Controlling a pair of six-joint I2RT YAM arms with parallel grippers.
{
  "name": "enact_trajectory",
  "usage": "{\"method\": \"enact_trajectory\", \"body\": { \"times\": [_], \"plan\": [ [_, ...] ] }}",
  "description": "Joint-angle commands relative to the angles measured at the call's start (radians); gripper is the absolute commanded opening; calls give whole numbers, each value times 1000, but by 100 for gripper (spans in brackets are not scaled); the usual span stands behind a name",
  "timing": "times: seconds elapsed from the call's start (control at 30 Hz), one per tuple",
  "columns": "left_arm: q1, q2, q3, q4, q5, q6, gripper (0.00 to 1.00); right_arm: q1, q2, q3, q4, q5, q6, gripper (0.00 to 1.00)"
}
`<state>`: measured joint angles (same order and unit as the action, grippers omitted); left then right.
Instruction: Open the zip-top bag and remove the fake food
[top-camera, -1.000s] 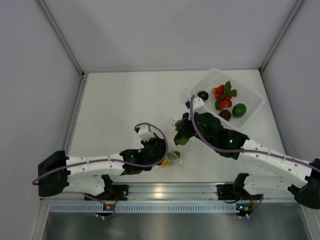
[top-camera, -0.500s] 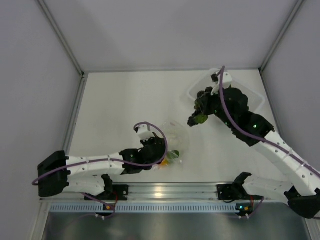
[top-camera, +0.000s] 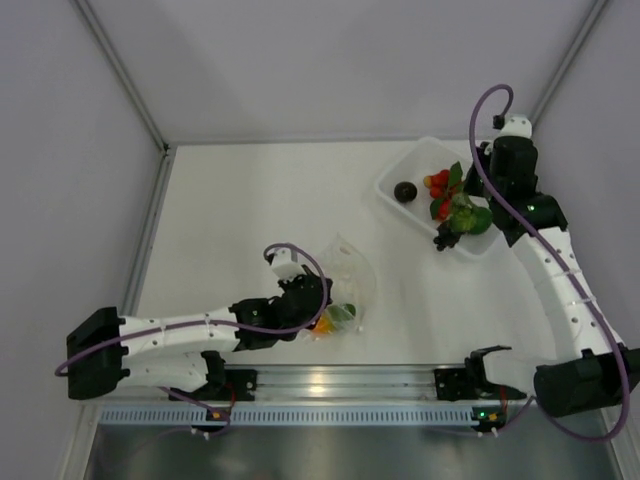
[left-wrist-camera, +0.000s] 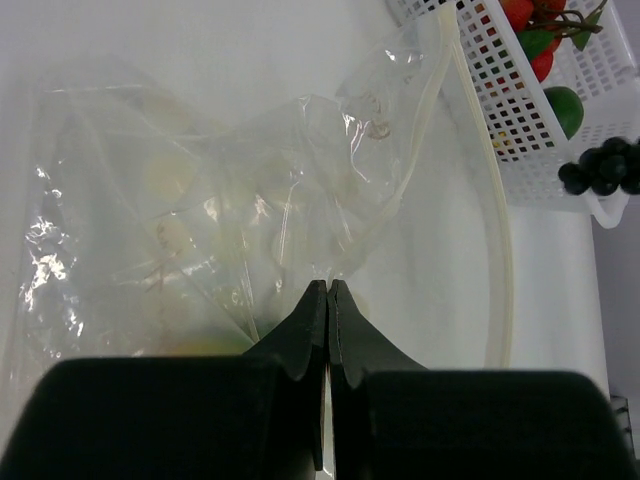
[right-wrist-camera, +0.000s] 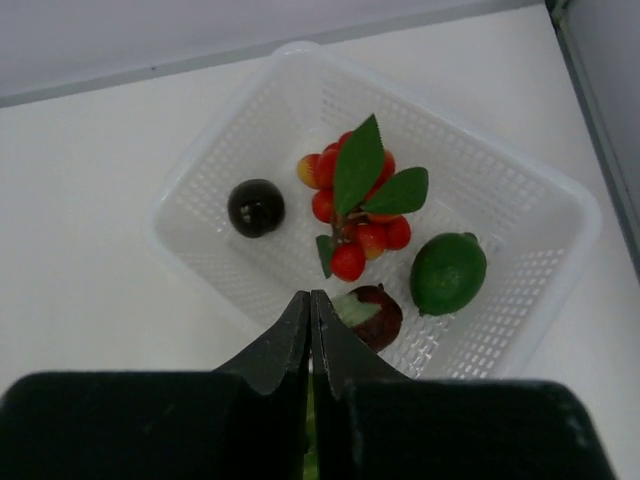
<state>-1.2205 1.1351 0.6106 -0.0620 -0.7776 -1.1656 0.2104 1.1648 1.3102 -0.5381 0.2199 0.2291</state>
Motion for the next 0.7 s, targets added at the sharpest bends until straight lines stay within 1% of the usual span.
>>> {"method": "enact_trajectory", "body": {
  "times": [0.0, 0.1, 0.23, 0.3, 0.43, 0.5, 0.53, 0.6, 0.67],
  "plan": [
    [3, -38, -23, 2, 49, 17, 0, -84, 42, -20, 24, 12, 16, 0],
    [1, -54, -31, 2, 83, 21, 0, -132, 88, -43, 47, 27, 29, 0],
    [-1, -67, -37, 2, 97, 29, 0, -169, 151, -100, 125, 26, 55, 0],
    [-2, -66, -40, 2, 103, 34, 0, -187, 225, -97, 124, 13, 58, 0],
    [-2, -74, -46, 1, 112, 40, 0, -200, 276, -114, 141, 22, 78, 0],
    [-2, -80, -46, 1, 106, 50, 0, -201, 302, -111, 138, -3, 76, 0],
    [-2, -81, -45, 1, 103, 53, 0, -200, 309, -109, 135, -5, 78, 1],
    [-1, -92, -41, 1, 97, 58, 0, -200, 326, -109, 130, -7, 76, 7],
    [-1, -98, -40, 1, 90, 63, 0, -200, 331, -106, 128, -8, 75, 7]
  ]
}}
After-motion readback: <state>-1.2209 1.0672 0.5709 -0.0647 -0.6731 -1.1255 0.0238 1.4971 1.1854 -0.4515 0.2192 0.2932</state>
